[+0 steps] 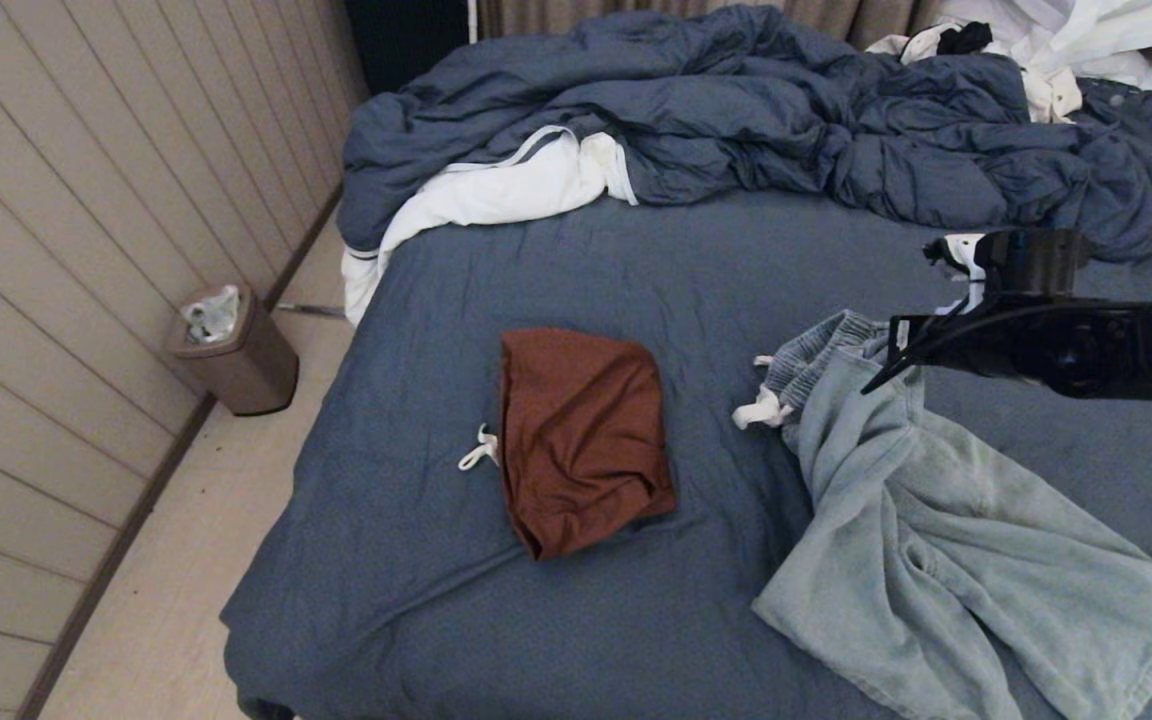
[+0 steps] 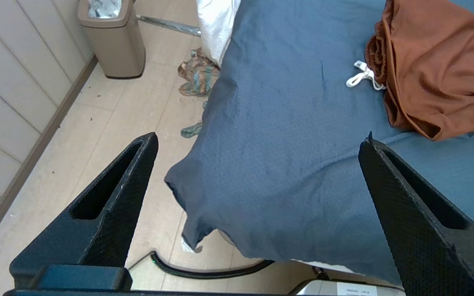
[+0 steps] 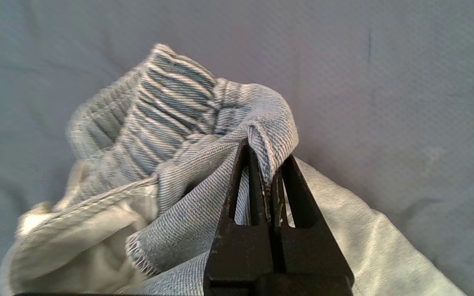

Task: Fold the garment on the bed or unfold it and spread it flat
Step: Fold the blue shorts

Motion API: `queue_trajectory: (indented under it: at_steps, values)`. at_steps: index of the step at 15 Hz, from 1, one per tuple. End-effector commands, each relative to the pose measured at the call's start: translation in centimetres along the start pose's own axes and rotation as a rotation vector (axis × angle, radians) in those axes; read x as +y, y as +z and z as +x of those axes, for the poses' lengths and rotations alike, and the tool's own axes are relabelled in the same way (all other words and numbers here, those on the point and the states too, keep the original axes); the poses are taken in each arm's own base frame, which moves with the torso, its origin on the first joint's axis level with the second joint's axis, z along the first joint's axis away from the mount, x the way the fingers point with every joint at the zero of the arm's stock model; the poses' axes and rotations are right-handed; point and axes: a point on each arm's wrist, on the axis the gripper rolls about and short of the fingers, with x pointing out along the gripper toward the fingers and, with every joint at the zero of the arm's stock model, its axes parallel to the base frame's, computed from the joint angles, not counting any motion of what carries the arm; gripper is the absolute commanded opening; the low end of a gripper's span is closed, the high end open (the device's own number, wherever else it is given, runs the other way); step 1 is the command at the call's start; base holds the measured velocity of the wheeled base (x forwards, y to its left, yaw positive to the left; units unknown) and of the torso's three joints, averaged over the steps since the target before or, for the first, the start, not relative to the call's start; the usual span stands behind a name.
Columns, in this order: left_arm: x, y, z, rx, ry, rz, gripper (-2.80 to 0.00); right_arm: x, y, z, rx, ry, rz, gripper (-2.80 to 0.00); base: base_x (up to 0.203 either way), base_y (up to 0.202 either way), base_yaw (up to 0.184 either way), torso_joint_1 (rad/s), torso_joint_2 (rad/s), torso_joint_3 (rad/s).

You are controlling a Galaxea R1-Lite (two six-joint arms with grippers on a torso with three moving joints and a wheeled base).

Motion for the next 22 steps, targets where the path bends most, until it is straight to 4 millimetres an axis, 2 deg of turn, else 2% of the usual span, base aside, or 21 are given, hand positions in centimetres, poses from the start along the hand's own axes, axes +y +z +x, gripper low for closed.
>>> queue_trajectory:
  at_steps: [1, 4, 6, 7, 8, 11, 14, 19, 22]
  values:
    - [0.0, 0.0, 0.0, 0.001, 0.001, -0.001, 0.0, -1.9, -1.5, 2.1, 0.042, -0.046, 0.01, -2.8, 0.0, 0.0, 0.0, 0.0, 0.0, 0.0]
    - [0.0, 0.0, 0.0, 0.001, 0.001, -0.001, 0.0, -2.4, -2.3, 3.5, 0.065, -0.058, 0.015, -2.8, 0.0, 0.0, 0.0, 0.0, 0.0, 0.0]
    - [0.0, 0.0, 0.0, 0.001, 0.001, -0.001, 0.0, -3.0, -2.2, 3.6, 0.066, -0.071, 0.02, -2.8, 0.0, 0.0, 0.0, 0.0, 0.0, 0.0]
    - [0.0, 0.0, 0.0, 0.001, 0.001, -0.001, 0.0, -3.1, -2.1, 3.5, 0.066, -0.073, 0.021, -1.86, 0.0, 0.0, 0.0, 0.0, 0.0, 0.0]
    - [0.0, 0.0, 0.0, 0.001, 0.001, -0.001, 0.0, -3.2, -2.1, 3.4, 0.065, -0.074, 0.021, 0.0, 0.0, 0.0, 0.0, 0.0, 0.0, 0.0]
    - [0.0, 0.0, 0.0, 0.001, 0.001, -0.001, 0.0, -3.3, -1.6, 3.0, 0.053, -0.075, 0.022, 0.0, 0.0, 0.0, 0.0, 0.0, 0.0, 0.0]
    - [0.0, 0.0, 0.0, 0.001, 0.002, -0.001, 0.0, -3.4, 0.1, 1.3, 0.006, -0.062, 0.031, 0.0, 0.0, 0.0, 0.0, 0.0, 0.0, 0.0]
    - [0.0, 0.0, 0.0, 0.001, 0.001, -0.001, 0.0, -2.7, 3.7, -3.7, -0.089, -0.017, 0.07, 0.0, 0.0, 0.0, 0.0, 0.0, 0.0, 0.0]
    - [0.0, 0.0, 0.0, 0.001, 0.001, -0.001, 0.0, 0.1, 4.8, -8.0, -0.028, 0.135, 0.079, 0.0, 0.0, 0.0, 0.0, 0.0, 0.0, 0.0]
